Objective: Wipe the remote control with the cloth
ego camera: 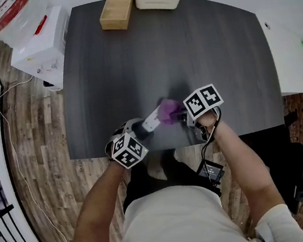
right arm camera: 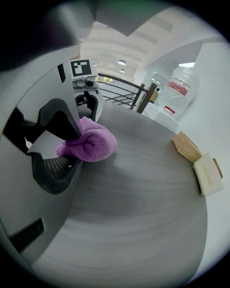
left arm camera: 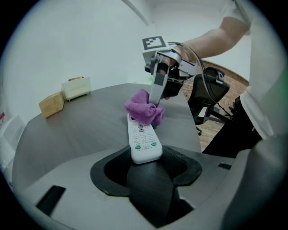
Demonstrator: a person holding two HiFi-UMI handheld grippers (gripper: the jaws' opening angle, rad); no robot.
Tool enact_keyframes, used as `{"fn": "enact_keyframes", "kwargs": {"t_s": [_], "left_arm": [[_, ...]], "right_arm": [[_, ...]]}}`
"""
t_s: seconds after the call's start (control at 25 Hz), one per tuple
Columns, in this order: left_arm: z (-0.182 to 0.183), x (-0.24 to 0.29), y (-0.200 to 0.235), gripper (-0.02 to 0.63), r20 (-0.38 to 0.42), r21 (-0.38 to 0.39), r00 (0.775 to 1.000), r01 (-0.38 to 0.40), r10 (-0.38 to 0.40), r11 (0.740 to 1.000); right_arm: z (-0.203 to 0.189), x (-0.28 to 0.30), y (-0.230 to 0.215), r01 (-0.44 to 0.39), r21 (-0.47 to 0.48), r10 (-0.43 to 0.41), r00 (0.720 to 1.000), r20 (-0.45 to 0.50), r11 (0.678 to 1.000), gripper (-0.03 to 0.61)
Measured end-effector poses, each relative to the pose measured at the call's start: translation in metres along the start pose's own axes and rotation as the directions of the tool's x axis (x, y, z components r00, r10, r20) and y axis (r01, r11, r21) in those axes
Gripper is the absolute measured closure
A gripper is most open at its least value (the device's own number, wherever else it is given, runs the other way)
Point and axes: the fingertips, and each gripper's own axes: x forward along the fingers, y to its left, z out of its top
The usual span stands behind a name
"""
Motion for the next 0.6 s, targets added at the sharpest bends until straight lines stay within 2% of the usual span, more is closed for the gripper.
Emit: {"fn": "enact_keyframes", "kwargs": {"t_s": [0.08,0.16,0.24,0.32,0.48,0.6], "left_arm": [[0.000,0.000,0.000,0.396,0.000,-0.001,1.000,0.004,-0.004,1.000],[-0.001,0.000,0.001,0.396,-0.001,-0.002,1.000,0.005,-0.005,1.000],[-0.001,-0.001,0.001,0.396,-0.004,-0.006,1.000,0.005,-0.005,1.000],[-0.001,-0.001,0.001,0.396,-0.013,-0.029,1.000,0.002,-0.002,1.000],[-0.002,-0.001,0.003,0.396,-0.038,-0.165,0.999,-0.042,0.036,0.985],[-0.002,-0.001,0.002,0.396,-0.049,-0.270,0.996,-0.084,0.074,0.959]], "right_arm": [[0.006,-0.010,-0.014,0.040,0.029,-0.041,0.999,0.027,0.999,0.479],[0.012,-0.022,-0.034,0.117,0.044,-0.119,0.992,0.051,0.992,0.479],[0.017,-0.036,-0.057,0.229,0.030,-0.231,0.970,0.078,0.973,0.480],[0.020,-0.050,-0.070,0.299,0.014,-0.298,0.946,0.131,0.954,0.480],[0.012,-0.061,-0.061,0.364,-0.030,-0.346,0.905,0.247,0.931,0.479],[0.000,-0.041,-0.044,0.379,-0.098,-0.344,0.902,0.260,0.920,0.480]]}}
